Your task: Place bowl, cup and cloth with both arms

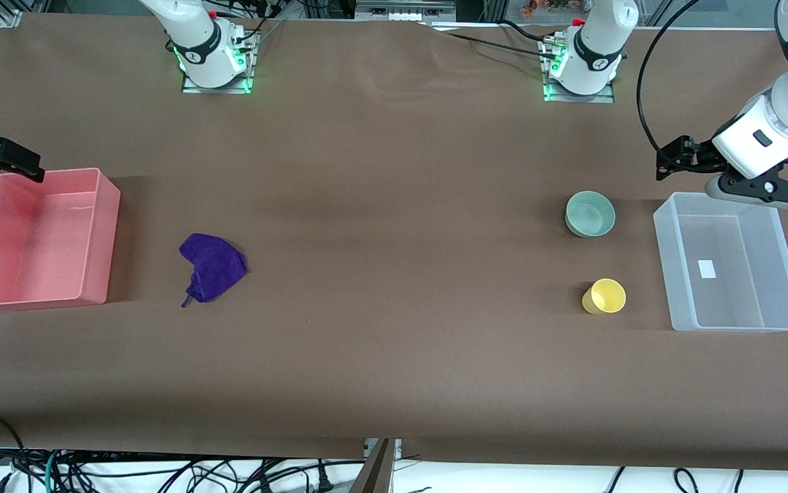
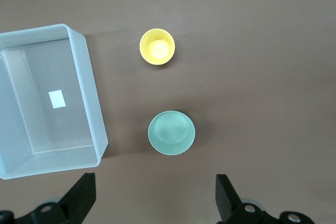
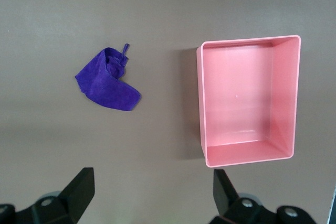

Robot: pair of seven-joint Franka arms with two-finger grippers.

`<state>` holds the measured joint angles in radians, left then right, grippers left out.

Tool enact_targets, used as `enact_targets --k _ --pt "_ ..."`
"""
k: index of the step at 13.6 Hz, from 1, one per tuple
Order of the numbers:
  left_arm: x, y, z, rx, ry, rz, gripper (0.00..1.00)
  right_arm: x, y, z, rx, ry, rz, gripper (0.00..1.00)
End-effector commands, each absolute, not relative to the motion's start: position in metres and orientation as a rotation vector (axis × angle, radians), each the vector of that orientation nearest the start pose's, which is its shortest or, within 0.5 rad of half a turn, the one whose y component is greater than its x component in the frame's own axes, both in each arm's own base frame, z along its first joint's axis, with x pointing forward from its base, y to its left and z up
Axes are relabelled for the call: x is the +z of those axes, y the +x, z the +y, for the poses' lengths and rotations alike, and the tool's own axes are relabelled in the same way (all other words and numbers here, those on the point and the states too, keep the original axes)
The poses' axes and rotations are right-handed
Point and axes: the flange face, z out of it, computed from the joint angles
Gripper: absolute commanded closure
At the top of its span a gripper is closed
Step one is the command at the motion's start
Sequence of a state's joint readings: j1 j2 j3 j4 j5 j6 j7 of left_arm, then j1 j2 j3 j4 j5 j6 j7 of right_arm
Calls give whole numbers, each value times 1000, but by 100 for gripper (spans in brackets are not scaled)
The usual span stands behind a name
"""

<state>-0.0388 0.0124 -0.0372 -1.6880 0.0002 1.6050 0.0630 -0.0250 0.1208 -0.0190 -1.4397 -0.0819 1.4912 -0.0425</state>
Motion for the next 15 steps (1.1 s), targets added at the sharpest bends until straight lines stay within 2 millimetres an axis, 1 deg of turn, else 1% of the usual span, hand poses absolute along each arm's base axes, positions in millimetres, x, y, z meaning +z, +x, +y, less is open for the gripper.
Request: enact_targets --k 1,11,13,15 --pt "568 554 -43 160 -3143 206 0 616 585 -36 102 -3208 4 0" --pt "567 554 -43 165 -3142 213 0 616 585 -36 102 -3210 1 0" --pt "556 550 -43 246 -3136 223 0 616 585 -36 102 -3210 1 0" --pt "550 550 -43 275 -3134 223 0 616 585 -36 102 -3210 1 0"
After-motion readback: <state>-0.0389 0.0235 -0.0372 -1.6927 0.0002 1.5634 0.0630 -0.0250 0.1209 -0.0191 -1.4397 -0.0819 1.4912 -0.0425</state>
